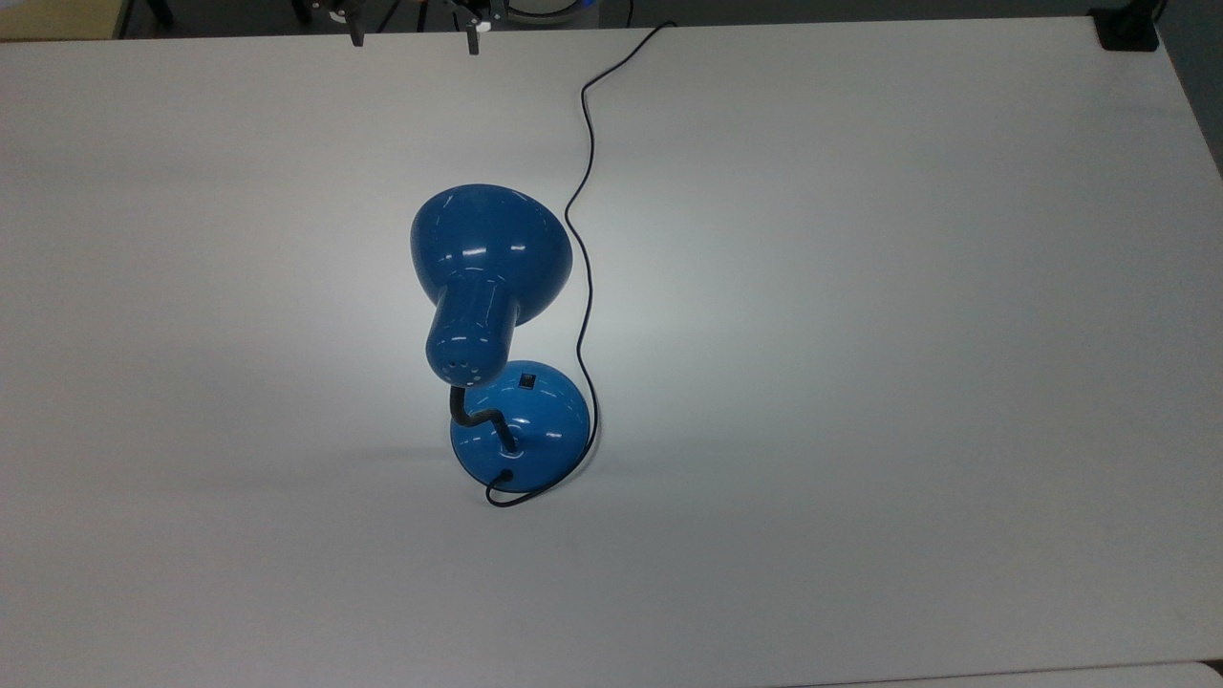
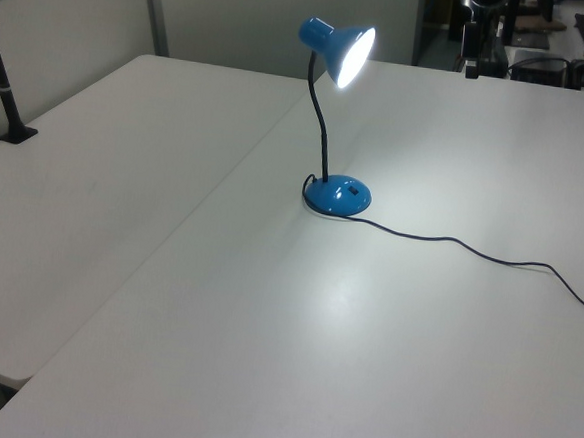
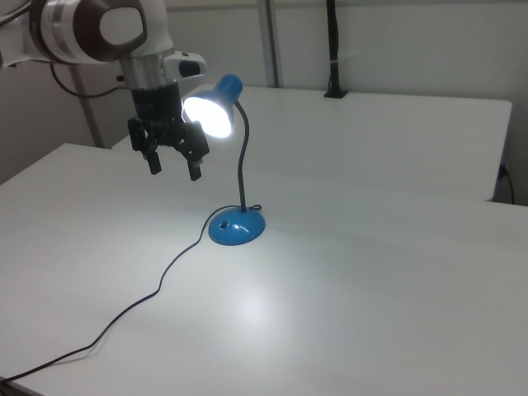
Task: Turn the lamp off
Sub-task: 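Move the gripper over the blue lamp's round base toward its switch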
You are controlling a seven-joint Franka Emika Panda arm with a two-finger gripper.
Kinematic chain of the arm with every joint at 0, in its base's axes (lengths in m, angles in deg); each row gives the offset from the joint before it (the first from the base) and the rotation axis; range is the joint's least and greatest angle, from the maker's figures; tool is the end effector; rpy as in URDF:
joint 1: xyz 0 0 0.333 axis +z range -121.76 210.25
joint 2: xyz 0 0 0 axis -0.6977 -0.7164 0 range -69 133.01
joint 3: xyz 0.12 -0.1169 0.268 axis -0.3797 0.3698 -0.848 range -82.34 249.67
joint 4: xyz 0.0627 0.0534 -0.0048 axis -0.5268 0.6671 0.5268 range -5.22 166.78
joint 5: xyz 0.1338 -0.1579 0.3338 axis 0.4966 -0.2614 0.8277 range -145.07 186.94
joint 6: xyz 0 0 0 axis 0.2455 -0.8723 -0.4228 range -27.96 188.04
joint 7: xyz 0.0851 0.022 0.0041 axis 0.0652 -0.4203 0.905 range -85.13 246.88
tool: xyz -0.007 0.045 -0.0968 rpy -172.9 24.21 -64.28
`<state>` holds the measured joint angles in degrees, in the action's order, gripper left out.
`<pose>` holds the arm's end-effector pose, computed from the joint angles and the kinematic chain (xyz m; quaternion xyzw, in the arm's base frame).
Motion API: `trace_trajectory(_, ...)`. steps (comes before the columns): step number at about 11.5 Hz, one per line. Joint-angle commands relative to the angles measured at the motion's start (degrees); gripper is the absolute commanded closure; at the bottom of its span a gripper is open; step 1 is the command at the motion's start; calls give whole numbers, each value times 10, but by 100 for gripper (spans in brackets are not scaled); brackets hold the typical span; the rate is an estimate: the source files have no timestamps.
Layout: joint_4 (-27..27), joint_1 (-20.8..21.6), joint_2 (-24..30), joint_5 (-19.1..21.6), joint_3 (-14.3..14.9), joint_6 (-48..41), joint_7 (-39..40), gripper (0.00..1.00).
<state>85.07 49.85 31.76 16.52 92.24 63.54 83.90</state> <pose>0.5523 -0.0366 0.5880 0.9986 0.0022 -0.0371 0.0370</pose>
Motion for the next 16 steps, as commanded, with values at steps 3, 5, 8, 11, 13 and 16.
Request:
trace_trajectory(3,-17,3,-12,12,3,1,-42,0)
trace_trajectory(5,-17,3,-13,17,2,0,-37,0)
trace_trajectory(8,-18,1,-18,36,3,-4,-33,0)
trace_trajectory(11,-26,-4,-18,39,5,-8,32,0)
trace_trajectory(13,-28,-7,-18,34,4,-9,43,0)
trace_trajectory(16,-28,-8,-26,39,4,-4,94,47)
